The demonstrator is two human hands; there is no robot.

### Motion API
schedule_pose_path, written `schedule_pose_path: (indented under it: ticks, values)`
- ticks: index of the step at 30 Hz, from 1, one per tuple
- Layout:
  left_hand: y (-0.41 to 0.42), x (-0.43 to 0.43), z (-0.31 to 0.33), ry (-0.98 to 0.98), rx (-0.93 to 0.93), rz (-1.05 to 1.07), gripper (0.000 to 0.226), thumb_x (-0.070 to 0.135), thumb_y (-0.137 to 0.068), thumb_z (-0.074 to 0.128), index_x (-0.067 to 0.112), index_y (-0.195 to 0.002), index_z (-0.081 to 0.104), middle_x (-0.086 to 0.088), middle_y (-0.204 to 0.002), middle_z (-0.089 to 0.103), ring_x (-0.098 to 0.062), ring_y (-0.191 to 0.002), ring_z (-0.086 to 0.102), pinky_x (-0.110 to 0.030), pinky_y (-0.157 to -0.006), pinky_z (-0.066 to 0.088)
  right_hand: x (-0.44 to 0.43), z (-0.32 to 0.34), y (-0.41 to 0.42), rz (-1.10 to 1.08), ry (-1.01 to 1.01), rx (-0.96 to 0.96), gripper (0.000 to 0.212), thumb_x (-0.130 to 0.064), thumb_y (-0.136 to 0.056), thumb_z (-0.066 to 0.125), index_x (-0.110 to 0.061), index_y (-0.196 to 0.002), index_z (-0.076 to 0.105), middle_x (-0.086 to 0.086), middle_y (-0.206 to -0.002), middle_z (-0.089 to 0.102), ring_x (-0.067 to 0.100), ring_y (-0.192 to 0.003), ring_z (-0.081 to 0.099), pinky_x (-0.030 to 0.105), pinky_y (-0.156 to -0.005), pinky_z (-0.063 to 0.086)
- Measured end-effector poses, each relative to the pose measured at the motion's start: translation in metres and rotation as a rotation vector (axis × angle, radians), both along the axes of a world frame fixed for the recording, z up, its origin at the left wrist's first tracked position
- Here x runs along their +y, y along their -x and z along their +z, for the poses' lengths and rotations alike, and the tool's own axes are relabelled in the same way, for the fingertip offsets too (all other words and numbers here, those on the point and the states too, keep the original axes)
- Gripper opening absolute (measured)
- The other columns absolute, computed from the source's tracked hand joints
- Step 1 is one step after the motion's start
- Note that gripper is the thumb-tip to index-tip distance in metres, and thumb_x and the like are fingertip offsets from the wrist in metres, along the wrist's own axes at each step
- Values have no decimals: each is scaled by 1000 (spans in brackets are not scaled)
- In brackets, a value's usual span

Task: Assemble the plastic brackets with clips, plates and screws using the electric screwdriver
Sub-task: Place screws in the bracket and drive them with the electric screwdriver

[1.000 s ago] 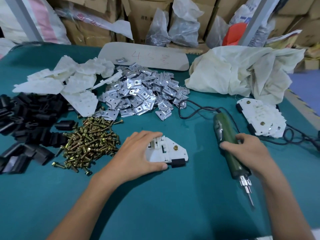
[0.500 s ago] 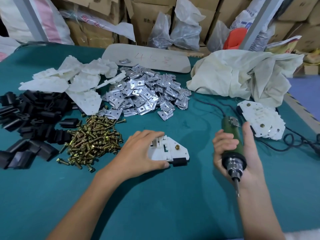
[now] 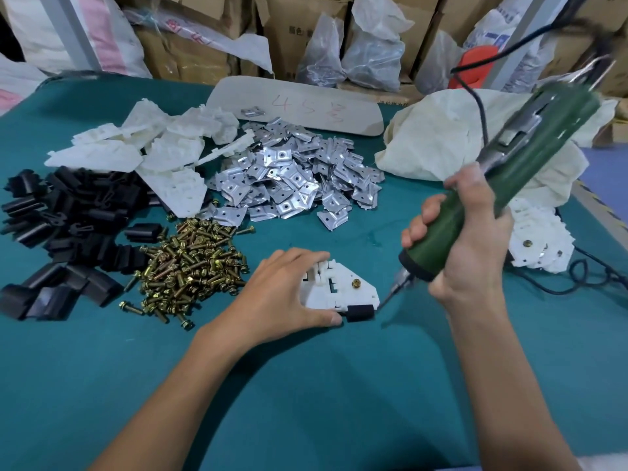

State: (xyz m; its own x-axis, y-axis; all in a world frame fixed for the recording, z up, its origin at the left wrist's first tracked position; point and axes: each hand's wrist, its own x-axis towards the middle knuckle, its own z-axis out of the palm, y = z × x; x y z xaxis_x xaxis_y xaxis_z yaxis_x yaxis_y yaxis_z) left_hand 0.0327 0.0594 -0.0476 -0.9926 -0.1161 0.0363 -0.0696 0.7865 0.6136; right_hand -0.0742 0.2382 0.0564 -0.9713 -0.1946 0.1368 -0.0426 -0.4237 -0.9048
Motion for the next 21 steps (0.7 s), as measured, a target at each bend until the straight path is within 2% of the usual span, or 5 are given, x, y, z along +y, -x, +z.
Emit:
schedule_pose_path:
  ticks: [4,9,16,21]
  values:
    - [0,0,0,-3,-3,8,98,77,-65,73,41,-149,38,18,-140,45,-7,-125,37,-31,-108,33,-22,-1,13,-41,-15,161,24,-36,-78,78,-20,-70,62,7,-53,50,22,-38,45,31,-46,44]
    - [2,-1,-1,-1,1,4,97,78,-65,72,41,-148,38,19,-131,48,-3,-116,37,-28,-100,33,-35,-12,16,-15,-42,231,35,-36,-80,79,-10,-76,56,7,-53,52,23,-37,46,32,-46,45]
    - [2,-1,0,-6,1,-2,96,76,-66,74,37,-148,41,17,-132,49,-6,-119,39,-32,-105,36,-41,-18,13,-33,-80,221,35,-34,-78,80,-8,-79,56,5,-54,53,23,-37,47,32,-46,44]
    - [1,0,0,-6,2,-1,97,76,-66,73,38,-148,40,17,-137,48,-7,-123,39,-31,-107,34,-41,-20,5,-5,-151,320,37,-33,-80,80,-4,-81,57,3,-58,57,25,-40,52,35,-47,48]
